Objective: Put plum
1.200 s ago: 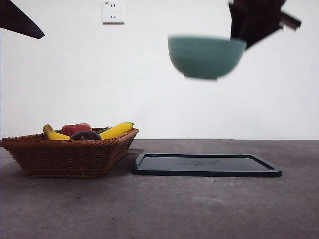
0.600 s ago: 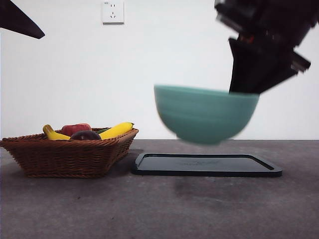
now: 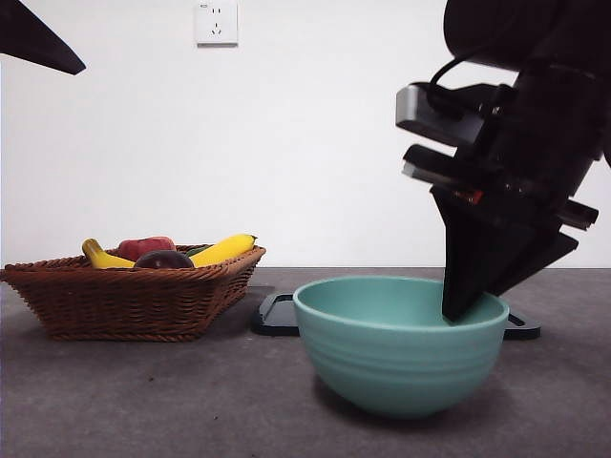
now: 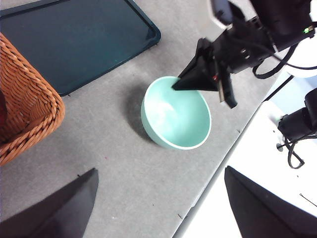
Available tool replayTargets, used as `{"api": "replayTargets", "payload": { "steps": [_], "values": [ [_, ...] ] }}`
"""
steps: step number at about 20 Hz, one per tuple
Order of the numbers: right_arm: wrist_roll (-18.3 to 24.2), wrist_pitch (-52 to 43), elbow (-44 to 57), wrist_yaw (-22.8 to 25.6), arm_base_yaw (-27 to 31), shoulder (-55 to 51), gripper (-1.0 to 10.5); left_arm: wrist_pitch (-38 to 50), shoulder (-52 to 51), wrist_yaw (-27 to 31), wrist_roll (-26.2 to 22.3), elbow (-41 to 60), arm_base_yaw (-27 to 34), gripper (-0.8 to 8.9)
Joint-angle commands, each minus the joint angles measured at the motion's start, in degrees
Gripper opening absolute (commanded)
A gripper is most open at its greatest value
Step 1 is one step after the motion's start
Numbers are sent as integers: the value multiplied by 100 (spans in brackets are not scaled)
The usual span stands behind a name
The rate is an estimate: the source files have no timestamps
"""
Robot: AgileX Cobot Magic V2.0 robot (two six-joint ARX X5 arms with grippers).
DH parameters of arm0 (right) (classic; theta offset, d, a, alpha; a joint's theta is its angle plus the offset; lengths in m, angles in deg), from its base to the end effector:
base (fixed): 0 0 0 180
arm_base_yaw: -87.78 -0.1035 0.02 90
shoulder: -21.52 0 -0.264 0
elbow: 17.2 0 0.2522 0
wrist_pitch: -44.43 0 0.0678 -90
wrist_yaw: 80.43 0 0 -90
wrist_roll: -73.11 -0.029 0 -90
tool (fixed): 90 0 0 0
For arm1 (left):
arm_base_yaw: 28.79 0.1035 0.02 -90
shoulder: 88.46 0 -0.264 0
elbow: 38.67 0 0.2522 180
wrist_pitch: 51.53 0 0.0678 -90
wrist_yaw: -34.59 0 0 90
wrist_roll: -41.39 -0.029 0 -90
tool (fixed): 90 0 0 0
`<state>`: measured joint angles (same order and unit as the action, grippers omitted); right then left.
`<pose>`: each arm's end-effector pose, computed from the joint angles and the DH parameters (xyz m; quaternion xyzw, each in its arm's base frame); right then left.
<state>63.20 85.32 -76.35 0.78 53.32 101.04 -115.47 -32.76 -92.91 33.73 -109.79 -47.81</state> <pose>0.2076 0.1478 0.1907 -0.0437 0.5223 0.2730 0.8067 0.1592 -0.0736 0.3206 -0.0122 0.3758 -0.4578 0.8056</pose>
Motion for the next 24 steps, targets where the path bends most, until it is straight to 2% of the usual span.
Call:
{"api": "replayTargets", "payload": {
  "steps": [1,3,5,7,10,14,18,24],
  "values": [
    [-59,-24,-28,11,-61,98,7,33,44,-26,-70,-122,-20,401],
    [-81,-52,-28,11,-68,96,38,39,44,-26,-72,-122,-20,401],
    [-195,-52,-31,0,-70,96,195,37,44,-26,-72,-122,-20,401],
    [-295,-50,-37,-2,-72,90,276,37,44,-24,-72,-122,-20,401],
    [-315,-11,-48,-9,-70,-149,276,33,44,-26,-70,-122,-20,401],
    [-291,350,-269,-11,-52,-1010,276,33,44,-24,-68,-122,-20,401],
    [-140,1209,-612,-205,-55,-2090,275,17,44,-26,-68,-122,-20,401],
    [-168,2422,-704,-487,-57,-3403,275,-133,44,-26,-31,-122,-20,401]
  ]
}}
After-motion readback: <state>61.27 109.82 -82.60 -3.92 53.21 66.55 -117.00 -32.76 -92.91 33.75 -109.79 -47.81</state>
